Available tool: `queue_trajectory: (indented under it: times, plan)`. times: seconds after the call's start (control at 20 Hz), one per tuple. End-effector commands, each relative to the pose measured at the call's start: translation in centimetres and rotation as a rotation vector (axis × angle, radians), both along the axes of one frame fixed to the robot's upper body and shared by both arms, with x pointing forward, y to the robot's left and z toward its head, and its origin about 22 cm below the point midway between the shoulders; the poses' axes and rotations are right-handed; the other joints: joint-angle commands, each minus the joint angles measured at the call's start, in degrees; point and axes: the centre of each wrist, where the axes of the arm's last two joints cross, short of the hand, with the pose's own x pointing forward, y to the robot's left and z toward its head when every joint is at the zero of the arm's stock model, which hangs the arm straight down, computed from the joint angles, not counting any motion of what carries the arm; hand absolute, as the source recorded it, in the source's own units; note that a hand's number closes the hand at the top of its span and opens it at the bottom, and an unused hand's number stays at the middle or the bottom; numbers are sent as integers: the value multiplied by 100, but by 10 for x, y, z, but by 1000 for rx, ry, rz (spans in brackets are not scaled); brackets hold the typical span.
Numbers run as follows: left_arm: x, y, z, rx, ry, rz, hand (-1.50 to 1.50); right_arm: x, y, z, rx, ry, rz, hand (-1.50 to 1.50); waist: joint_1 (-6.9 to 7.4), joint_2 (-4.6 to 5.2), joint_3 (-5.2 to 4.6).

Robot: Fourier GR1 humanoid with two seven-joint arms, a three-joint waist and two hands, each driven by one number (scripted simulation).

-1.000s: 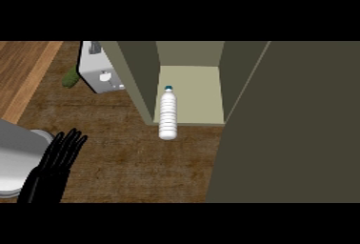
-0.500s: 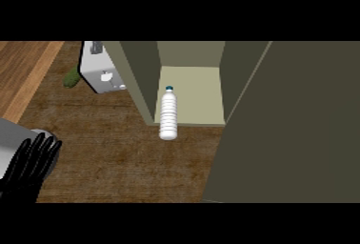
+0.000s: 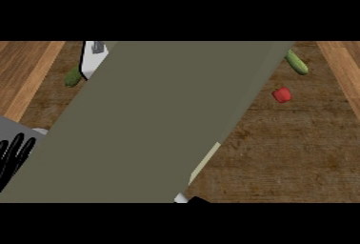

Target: Pick up the bottled water, place it into the cabinet and close the cabinet

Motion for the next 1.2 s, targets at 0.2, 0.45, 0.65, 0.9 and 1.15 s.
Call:
queue_trajectory:
  times: [0.2,0.45,0.65,0.9,1.15]
  plan:
    - [1,14,25,3,-15,-2,-150,13,79,10,34,52,-114,150,128,94,16]
    - [-18,15,37,8,-22,-25,-150,45,99,27,71,128,-168,150,202,105,25]
    - [-15,17,50,-8,-30,-16,-150,78,107,28,32,128,-35,150,136,140,31]
    - [-14,15,47,12,-20,-15,-150,99,103,22,-72,186,230,150,59,157,34]
    - [-20,22,47,9,-17,11,-150,128,80,0,-64,196,173,150,-81,115,34]
